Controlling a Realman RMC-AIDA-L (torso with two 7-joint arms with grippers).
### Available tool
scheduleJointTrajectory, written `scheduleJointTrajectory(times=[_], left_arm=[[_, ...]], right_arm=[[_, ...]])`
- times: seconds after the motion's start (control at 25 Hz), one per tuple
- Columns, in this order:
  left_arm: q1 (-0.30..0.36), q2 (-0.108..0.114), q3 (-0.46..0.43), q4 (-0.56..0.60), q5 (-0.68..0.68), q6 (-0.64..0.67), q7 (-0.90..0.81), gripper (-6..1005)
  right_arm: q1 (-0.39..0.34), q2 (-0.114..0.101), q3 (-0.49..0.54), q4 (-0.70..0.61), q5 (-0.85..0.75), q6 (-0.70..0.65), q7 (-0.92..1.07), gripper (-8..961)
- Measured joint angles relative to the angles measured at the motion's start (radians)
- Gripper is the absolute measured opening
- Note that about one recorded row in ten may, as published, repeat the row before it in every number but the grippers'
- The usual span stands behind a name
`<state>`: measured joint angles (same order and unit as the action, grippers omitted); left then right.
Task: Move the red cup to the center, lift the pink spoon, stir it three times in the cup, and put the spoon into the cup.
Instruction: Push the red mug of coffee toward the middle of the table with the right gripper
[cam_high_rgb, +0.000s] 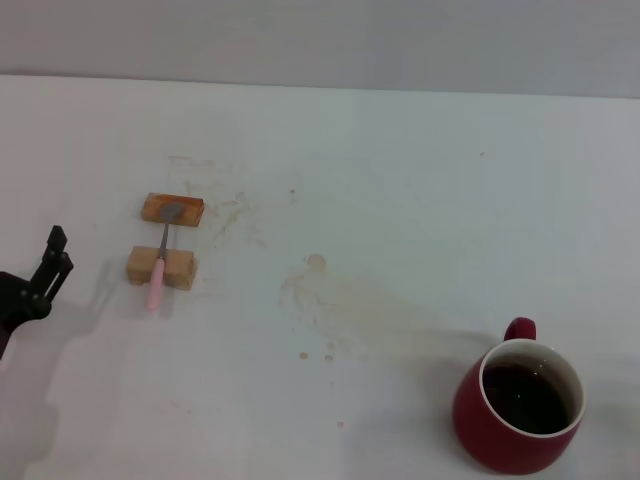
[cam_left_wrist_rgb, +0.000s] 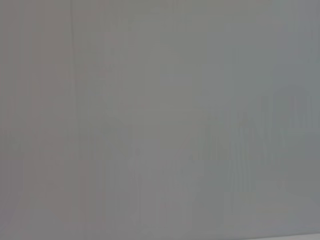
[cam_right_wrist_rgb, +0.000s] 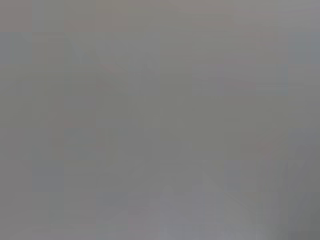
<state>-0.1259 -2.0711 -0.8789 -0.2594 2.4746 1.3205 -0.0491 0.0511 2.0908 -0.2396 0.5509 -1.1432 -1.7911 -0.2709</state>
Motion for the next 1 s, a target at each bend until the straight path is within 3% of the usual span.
scheduleJointTrajectory(times=[1.0], left_arm=[[-0.023,-0.001,0.0,-0.003,-0.001,-0.004,0.0,844]], right_arm=[[-0.024,0.002,-0.156,0.111,-0.058,0.062,0.004,1]])
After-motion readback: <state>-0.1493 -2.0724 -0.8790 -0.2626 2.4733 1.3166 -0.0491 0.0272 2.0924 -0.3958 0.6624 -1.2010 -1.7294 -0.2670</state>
